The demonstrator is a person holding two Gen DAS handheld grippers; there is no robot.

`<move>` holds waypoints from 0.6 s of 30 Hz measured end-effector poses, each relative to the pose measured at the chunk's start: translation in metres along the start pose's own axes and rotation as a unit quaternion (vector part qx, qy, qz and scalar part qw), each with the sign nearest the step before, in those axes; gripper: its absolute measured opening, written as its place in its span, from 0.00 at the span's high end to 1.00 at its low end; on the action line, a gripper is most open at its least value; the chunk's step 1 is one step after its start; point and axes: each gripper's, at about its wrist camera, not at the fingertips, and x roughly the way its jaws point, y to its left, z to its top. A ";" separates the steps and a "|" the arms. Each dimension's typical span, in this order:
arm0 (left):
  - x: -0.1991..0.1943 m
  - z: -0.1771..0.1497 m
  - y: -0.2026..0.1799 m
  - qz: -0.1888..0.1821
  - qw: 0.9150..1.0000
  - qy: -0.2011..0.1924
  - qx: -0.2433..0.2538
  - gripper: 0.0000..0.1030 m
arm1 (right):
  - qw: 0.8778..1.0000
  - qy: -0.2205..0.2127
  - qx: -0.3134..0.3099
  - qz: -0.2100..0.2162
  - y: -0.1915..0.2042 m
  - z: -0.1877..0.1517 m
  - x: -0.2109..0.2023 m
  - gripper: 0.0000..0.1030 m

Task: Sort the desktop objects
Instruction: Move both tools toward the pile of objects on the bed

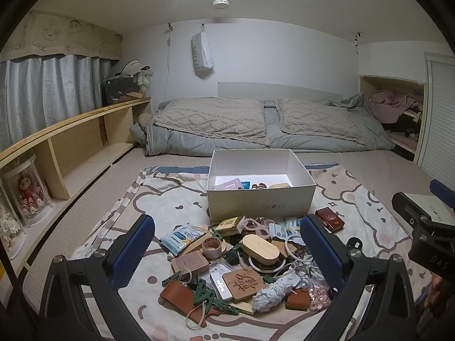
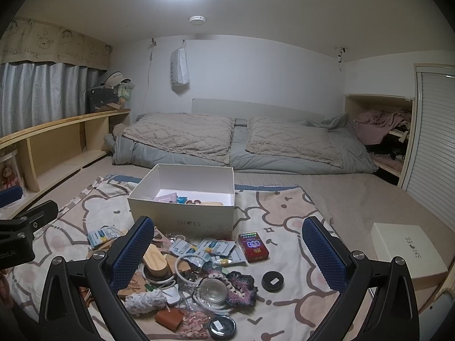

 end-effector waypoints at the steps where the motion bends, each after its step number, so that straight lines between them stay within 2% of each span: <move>1: 0.000 0.000 0.000 0.000 1.000 0.000 0.000 0.00 | 1.000 0.000 0.000 0.000 0.000 -0.001 0.000 0.00; 18: 0.017 -0.016 -0.001 0.006 1.000 0.026 -0.009 0.00 | 1.000 0.009 -0.003 0.004 -0.003 -0.011 0.004 0.00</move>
